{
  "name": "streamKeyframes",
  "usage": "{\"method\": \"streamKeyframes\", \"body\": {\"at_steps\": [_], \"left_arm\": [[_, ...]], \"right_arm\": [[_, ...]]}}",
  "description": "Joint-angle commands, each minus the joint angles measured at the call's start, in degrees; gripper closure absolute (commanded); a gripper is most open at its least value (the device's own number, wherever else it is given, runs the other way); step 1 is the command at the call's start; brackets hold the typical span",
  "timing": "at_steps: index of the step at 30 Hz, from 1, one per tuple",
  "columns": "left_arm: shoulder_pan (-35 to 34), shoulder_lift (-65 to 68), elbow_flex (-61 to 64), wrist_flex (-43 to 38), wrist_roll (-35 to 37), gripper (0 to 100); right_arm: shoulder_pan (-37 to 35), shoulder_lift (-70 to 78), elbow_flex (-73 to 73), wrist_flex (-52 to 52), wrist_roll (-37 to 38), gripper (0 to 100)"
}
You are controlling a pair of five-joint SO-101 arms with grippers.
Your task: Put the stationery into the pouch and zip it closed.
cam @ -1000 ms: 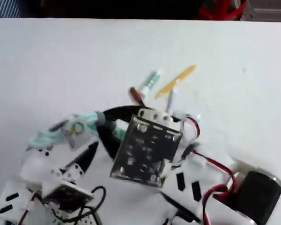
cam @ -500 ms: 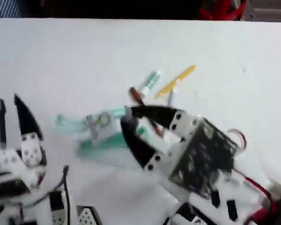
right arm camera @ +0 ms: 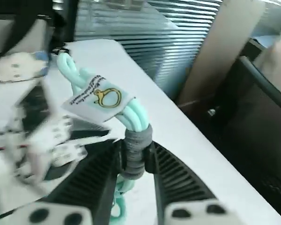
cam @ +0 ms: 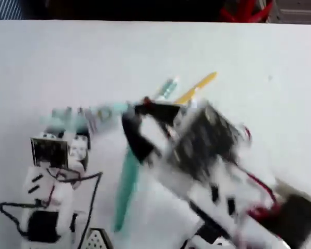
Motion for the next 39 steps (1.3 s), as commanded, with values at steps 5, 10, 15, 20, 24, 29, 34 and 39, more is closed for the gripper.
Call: {"method": "streamKeyframes", "body": {"at_steps": [5, 10, 15, 20, 24, 29, 34, 39], "left_arm": [[12.26, -0.48, -18.20, 21.63, -0.35, 91], [17.19, -0.57, -18.81, 22.95, 6.51, 76], [17.71, -0.57, -18.73, 26.37, 15.38, 68], [17.71, -0.57, -16.09, 25.49, 14.24, 68], [17.71, -0.57, -14.68, 23.65, 14.24, 68], [17.80, -0.57, -14.77, 21.54, 14.42, 68], [17.80, -0.57, -14.95, 21.36, 14.59, 68], [17.80, -0.57, -19.78, 25.32, 14.68, 68]], "right_arm": [[8.75, 7.87, -0.35, -13.93, -0.53, 97.9], [8.92, 13.58, -0.62, -17.19, -0.62, 97.9], [8.84, 14.29, -0.62, -20.26, -0.62, 97.9], [8.84, 14.55, -0.62, -23.16, -0.62, 97.9], [8.84, 14.64, -0.26, -25.27, -0.62, 97.9], [5.93, 14.73, -0.26, -27.12, -0.62, 97.9], [2.59, 15.34, -0.18, -29.32, -0.35, 97.9], [2.77, 19.82, -0.62, -30.81, -0.26, 97.9]]}}
